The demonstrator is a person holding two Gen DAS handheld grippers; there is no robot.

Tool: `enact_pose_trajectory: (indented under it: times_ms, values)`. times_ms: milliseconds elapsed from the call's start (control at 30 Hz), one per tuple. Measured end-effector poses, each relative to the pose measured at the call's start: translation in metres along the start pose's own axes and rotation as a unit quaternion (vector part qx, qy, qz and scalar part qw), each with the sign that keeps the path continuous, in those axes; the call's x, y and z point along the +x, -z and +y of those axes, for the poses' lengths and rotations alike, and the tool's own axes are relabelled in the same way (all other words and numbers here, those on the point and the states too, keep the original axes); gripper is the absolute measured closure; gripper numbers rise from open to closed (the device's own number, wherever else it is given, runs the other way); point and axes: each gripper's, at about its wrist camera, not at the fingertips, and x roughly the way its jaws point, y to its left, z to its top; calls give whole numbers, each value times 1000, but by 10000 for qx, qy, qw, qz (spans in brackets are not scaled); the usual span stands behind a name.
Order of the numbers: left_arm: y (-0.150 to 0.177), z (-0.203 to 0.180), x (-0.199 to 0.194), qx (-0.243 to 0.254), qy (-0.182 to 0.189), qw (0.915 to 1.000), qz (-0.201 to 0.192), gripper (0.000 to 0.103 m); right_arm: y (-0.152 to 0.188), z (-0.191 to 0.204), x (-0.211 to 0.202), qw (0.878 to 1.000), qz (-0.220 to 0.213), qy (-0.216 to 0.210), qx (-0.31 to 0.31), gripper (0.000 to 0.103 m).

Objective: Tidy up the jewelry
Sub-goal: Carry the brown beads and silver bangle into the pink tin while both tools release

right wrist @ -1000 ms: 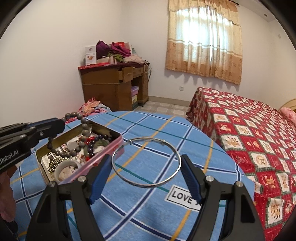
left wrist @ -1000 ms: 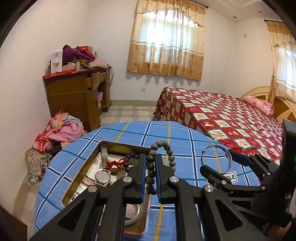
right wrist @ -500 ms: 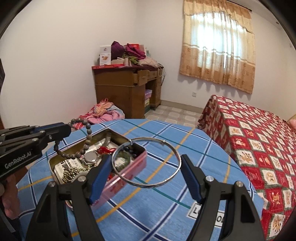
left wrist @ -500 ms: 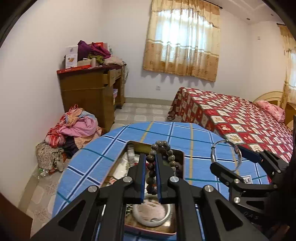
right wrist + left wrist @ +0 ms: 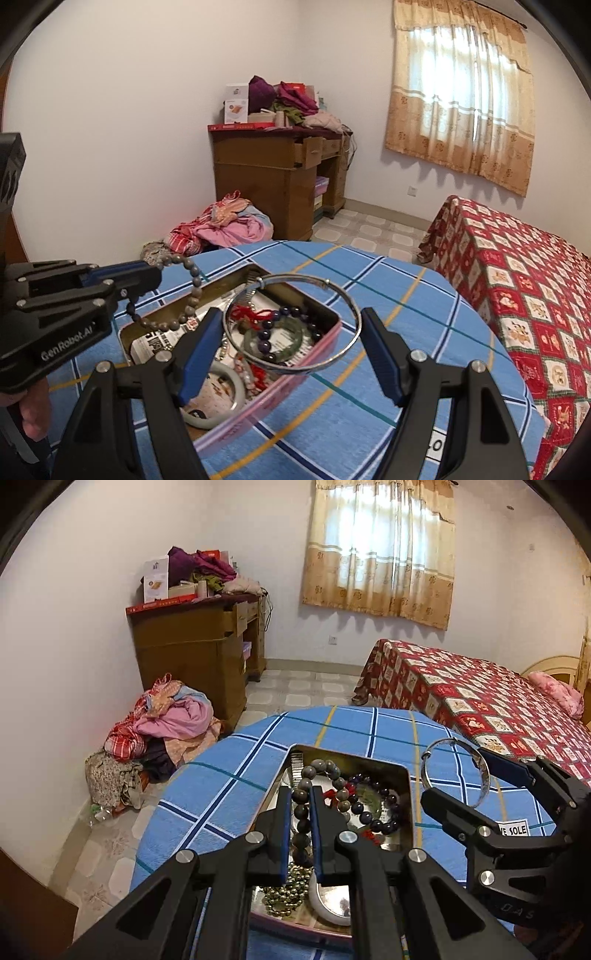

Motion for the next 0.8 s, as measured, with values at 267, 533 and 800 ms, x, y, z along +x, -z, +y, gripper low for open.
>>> enact_pose_trajectory:
  times_ms: [267,533,800]
  values:
    - [5,7,20,52,-12,9995,321,94,2,9,19,9996,237,-173,1,26]
    - [13,11,32,82,-35,9986,526,94,8,12,39,9984,483,-301,63,26]
    - [17,16,40,85,-22,9978,661,94,16,14,52,9971,675,-352,85,26]
